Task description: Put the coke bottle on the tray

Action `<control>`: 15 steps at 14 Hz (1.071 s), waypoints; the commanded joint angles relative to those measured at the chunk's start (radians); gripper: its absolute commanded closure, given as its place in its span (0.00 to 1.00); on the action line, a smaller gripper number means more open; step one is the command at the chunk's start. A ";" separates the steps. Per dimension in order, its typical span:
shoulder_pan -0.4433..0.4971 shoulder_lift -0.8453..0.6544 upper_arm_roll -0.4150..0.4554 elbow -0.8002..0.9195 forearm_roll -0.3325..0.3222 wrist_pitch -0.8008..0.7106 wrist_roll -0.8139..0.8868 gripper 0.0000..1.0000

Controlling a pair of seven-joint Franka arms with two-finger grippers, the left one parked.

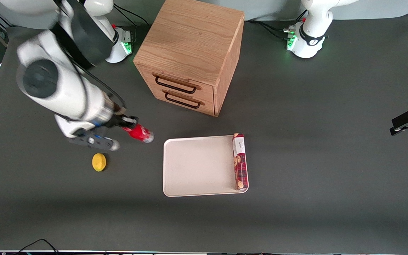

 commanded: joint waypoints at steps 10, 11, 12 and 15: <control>0.071 0.204 0.042 -0.111 -0.238 0.318 0.269 0.86; 0.074 0.206 0.042 -0.110 -0.242 0.324 0.271 0.77; 0.076 0.204 0.042 -0.110 -0.242 0.324 0.269 0.52; 0.074 0.203 0.039 -0.096 -0.238 0.324 0.280 0.00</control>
